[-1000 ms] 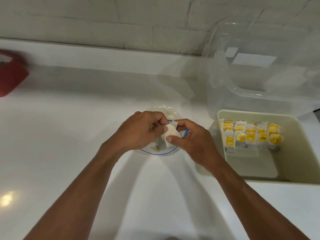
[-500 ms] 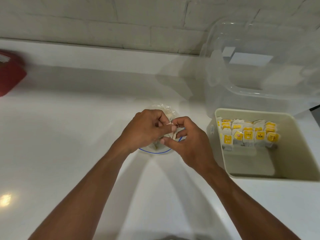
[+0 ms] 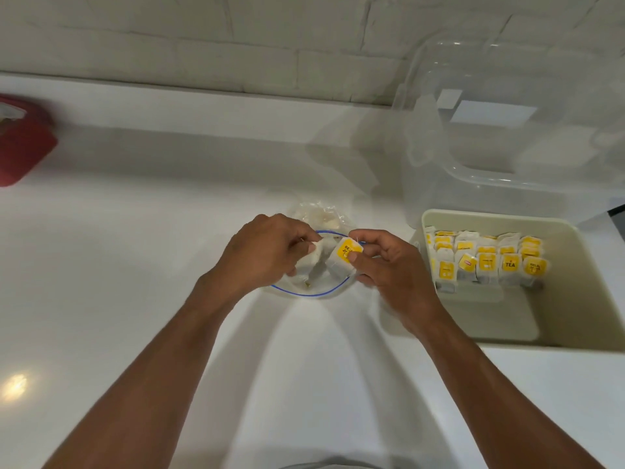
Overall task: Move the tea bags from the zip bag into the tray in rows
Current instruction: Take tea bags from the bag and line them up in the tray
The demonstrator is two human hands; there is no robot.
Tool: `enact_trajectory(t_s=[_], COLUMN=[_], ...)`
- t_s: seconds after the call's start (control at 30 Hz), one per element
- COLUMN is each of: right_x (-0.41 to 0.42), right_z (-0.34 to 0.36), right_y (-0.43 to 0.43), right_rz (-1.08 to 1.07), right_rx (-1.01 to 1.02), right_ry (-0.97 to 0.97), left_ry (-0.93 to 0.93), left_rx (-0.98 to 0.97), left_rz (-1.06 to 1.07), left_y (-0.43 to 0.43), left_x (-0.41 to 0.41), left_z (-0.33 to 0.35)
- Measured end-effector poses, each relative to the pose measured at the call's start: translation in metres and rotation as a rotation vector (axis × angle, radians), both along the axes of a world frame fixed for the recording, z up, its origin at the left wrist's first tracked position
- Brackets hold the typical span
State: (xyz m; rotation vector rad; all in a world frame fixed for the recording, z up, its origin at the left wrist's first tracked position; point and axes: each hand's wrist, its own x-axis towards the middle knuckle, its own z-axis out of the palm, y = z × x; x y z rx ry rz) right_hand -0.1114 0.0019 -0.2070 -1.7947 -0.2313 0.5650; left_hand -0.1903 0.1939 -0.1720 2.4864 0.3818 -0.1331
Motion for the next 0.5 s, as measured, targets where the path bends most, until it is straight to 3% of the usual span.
enact_trajectory(t_s=[0.07, 0.1, 0.37, 0.5], right_x=[0.001, 0.002, 0.006, 0.009], right_z=[0.002, 0.004, 0.011, 0.02], right_y=[0.0, 0.001, 0.001, -0.003], right_rz=[0.0, -0.007, 0.081, 0.016], right_rx=[-0.026, -0.026, -0.094, -0.029], right_ry=[-0.026, -0.025, -0.122, -0.189], left_ry=[0.007, -0.001, -0.062, -0.14], left_rx=[0.262, 0.265, 0.07, -0.089], left_rz=[-0.067, -0.061, -0.03, -0.092], left_y=[-0.005, -0.006, -0.001, 0.004], left_x=[0.0, 0.0, 0.0, 0.001], left_z=[0.001, 0.001, 0.007, 0.024])
